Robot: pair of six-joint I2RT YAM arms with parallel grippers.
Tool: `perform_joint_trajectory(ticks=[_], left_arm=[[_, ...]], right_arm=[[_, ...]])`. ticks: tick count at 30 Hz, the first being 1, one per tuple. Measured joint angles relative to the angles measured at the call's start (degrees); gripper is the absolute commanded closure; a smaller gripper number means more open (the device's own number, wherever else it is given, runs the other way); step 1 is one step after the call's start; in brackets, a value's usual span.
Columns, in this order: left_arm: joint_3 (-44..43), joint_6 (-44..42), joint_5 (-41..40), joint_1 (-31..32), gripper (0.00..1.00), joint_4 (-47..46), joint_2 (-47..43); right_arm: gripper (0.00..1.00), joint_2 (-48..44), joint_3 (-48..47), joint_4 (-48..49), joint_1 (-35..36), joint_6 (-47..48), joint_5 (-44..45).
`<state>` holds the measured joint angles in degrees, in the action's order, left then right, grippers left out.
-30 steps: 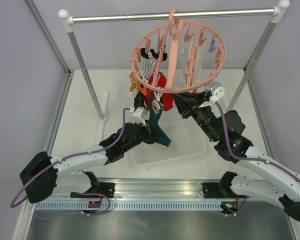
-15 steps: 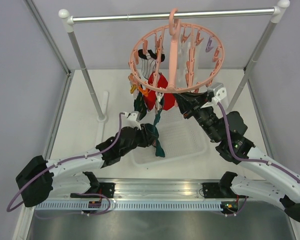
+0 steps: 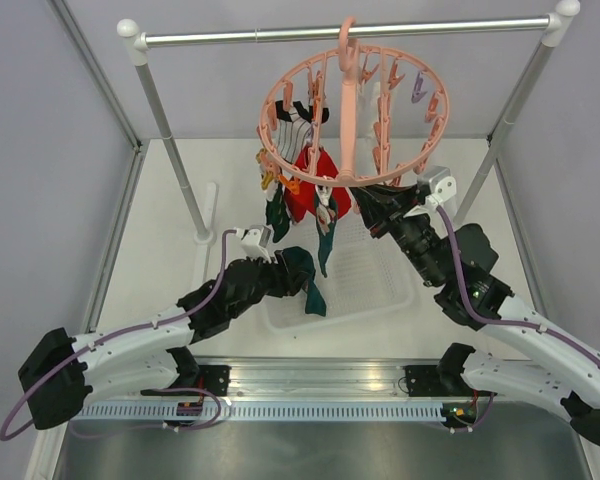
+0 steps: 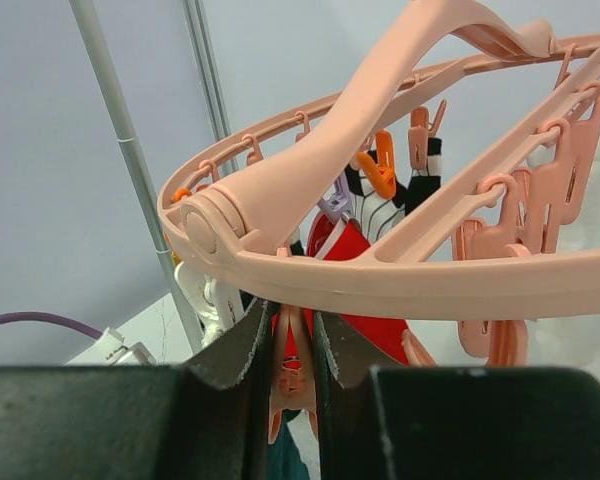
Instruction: Remove the socks clipped to the hanger
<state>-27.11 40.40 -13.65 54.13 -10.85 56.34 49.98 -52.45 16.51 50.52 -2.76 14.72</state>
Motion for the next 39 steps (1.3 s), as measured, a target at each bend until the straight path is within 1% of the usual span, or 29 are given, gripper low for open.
perform_joint_trajectory(ticks=[6, 13, 19, 27, 29, 33, 39], left_arm=[[0.59, -0.24, 0.00, 0.00, 0.36, 0.13, -2.67], [0.46, -1.25, 0.22, 0.00, 0.36, 0.07, -2.60], [-0.44, -3.41, 2.12, 0.02, 0.28, -1.36, -1.09], [-0.48, -8.63, 5.95, 0.00, 0.21, -9.38, 1.64], [-0.66, -10.16, 6.82, 0.02, 0.21, -12.04, 3.30], [-0.81, -13.44, 8.39, 0.00, 0.17, -17.94, 6.75], [-1.68, -16.98, 12.79, -0.90, 0.16, -25.20, 11.45]], right_arm=[[0.88, -0.92, 0.00, -0.81, 0.00, 0.04, 0.76], [0.85, -2.14, 0.00, -1.20, 0.00, 0.04, 1.55], [0.84, -3.52, 0.02, -1.99, 0.00, 0.04, 2.10], [0.84, -4.39, 0.02, -3.04, 0.00, 0.04, 2.25], [0.84, -4.55, 0.02, -3.39, 0.00, 0.04, 2.25], [0.84, -4.57, 0.02, -3.63, 0.00, 0.02, 2.19], [0.83, -4.55, 0.02, -3.78, 0.00, 0.02, 2.05]])
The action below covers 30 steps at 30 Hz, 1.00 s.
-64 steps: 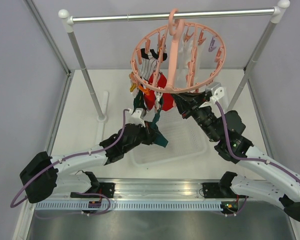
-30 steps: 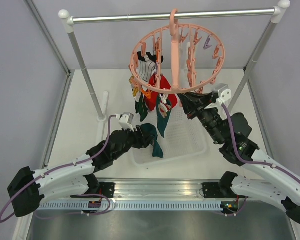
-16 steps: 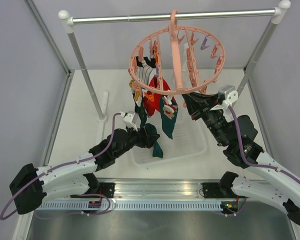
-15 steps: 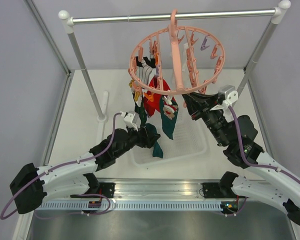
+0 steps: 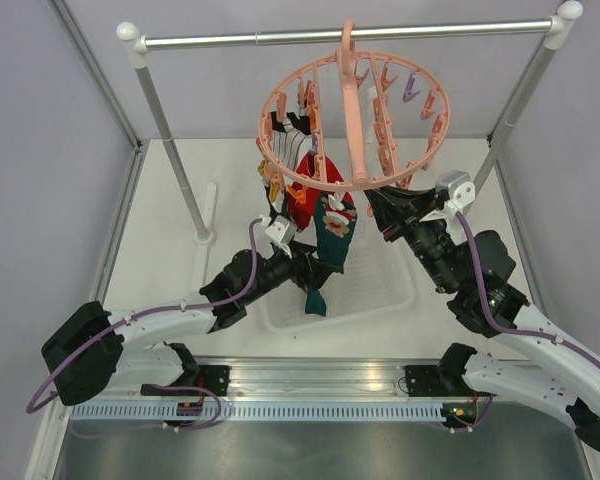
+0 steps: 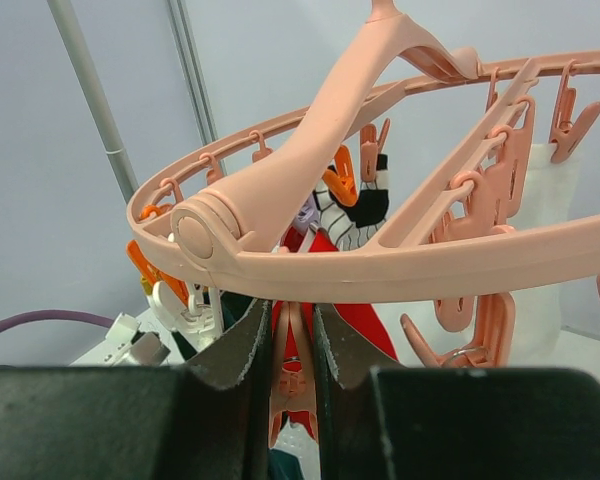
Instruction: Remove the socks clipped to the hanger
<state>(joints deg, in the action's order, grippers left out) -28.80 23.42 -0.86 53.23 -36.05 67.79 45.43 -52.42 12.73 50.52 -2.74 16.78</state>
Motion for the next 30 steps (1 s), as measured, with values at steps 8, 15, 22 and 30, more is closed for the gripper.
perform_joint_trajectory(ticks=[8, 15, 22, 30], left_arm=[[-0.76, -0.90, 5.84, -5.75, 0.15, -4.92, 3.13], [-3.78, -1.22, 12.31, -7.80, 0.15, -6.36, 5.92], [-4.85, -0.98, 17.68, -7.80, 0.16, -9.68, 7.43], [-5.01, 2.36, 20.72, -7.80, 0.33, -13.18, 9.55]], right_arm=[[0.83, -0.13, -0.59, -1.38, 0.00, 0.02, -0.24], [0.82, -0.81, -1.20, -1.88, 0.00, 0.00, -0.26], [0.82, -0.74, -1.20, -2.27, 0.00, 0.00, -0.42], [0.82, -0.50, -1.22, -2.45, 0.00, 0.00, -0.44]])
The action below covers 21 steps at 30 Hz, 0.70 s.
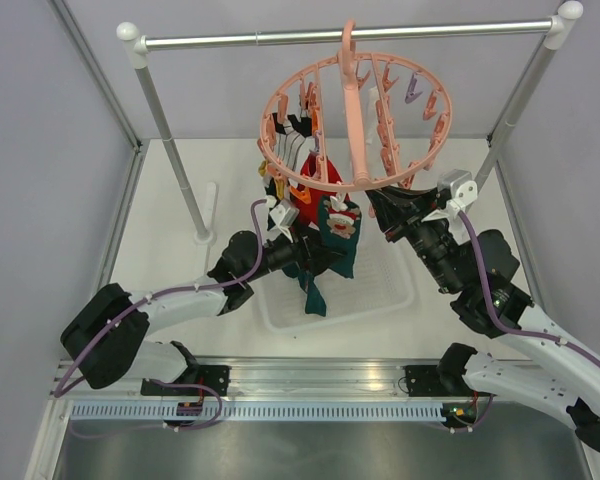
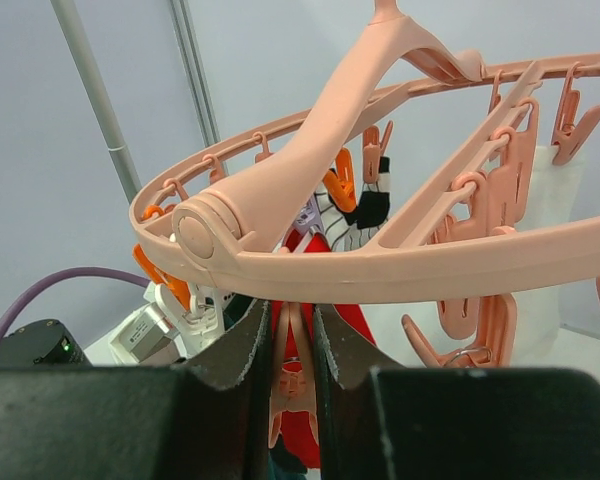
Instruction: Remove the socks clipped to the hanger
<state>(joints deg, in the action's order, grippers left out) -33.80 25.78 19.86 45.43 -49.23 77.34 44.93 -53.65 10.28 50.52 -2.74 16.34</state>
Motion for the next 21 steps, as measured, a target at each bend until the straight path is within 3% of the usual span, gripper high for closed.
perform_joint_trajectory(ticks=[1, 5, 8, 11, 12, 15, 17, 21], left_arm=[[0.02, 0.57, 0.26, 0.00, 0.37, -0.46, 0.04], [0.02, 2.14, 0.66, 0.13, 0.74, -1.53, 0.02], [0.02, 2.43, 0.17, 1.07, 0.96, -0.55, -0.07], [0.02, 2.01, -1.60, 3.10, 0.98, 2.25, -0.72], [0.02, 1.81, -2.49, 3.98, 0.98, 3.50, -1.22], [0.02, 1.31, -5.90, 5.99, 0.98, 7.15, -3.39], [0.00, 0.96, -8.09, 6.67, 0.98, 9.44, -4.70], [-0.02, 0.52, -11.04, 6.84, 0.98, 12.72, -5.95]], right_arm=[[0.83, 0.07, 0.00, 0.00, 0.00, 0.00, 0.00], [0.83, 0.13, 0.00, -0.02, 0.00, -0.02, 0.00], [0.78, 0.13, 0.00, -0.02, 0.00, -0.04, 0.02], [0.66, 0.13, 0.00, -0.04, 0.00, -0.44, 0.07], [0.56, 0.11, 0.04, -0.04, 0.00, -0.59, 0.07], [0.38, -0.13, 0.52, -0.07, 0.00, -1.29, 0.11], [0.31, -0.72, 1.40, -0.04, 0.00, -1.66, 0.26], [0.26, -3.26, 4.31, -0.81, 0.00, -2.45, 0.55]])
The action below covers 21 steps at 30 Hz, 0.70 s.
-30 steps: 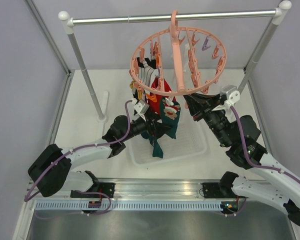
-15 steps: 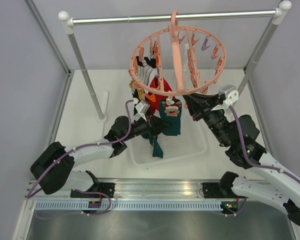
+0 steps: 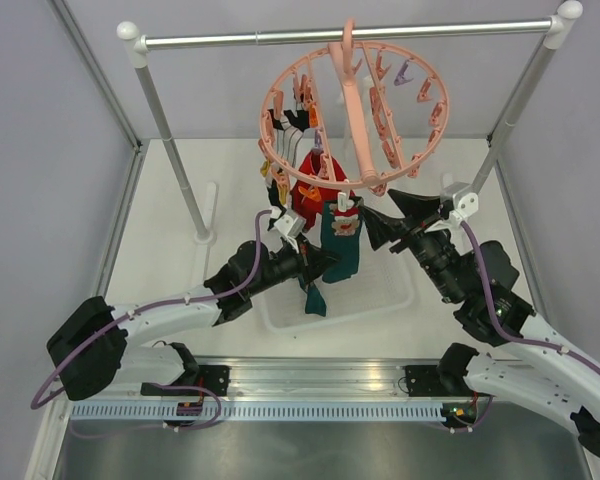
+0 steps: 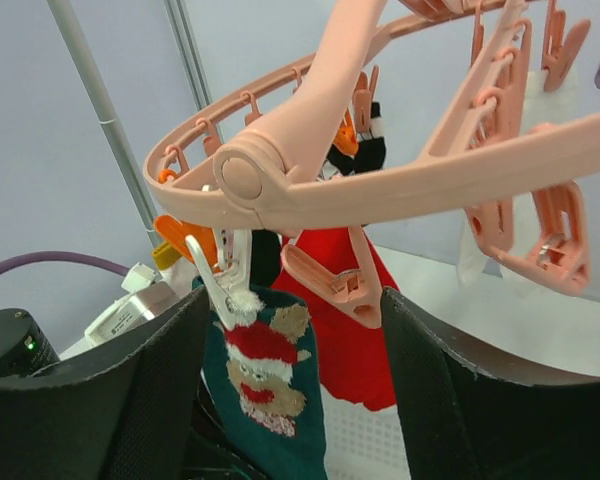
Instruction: Remove the socks clipped to the hanger
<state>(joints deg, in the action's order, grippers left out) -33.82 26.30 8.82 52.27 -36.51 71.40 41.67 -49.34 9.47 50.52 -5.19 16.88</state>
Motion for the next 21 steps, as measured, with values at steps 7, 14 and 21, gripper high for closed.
perform_joint_trajectory(ticks=[7, 14, 21], left_arm=[[-1.07, -0.33, -2.95, 0.33, 0.98, 4.63, -0.68], [-2.75, -0.44, -4.15, 0.37, 0.98, 7.39, -0.74], [-4.07, -0.46, -4.26, 0.74, 0.98, 9.05, -0.70]], right_arm=[[0.27, -6.60, 5.42, -1.62, 0.00, -0.96, -1.05], [0.30, -6.51, 6.29, -1.68, 0.00, -0.98, -10.69], [0.27, 4.37, 2.60, -1.11, 0.00, -0.81, -16.87]])
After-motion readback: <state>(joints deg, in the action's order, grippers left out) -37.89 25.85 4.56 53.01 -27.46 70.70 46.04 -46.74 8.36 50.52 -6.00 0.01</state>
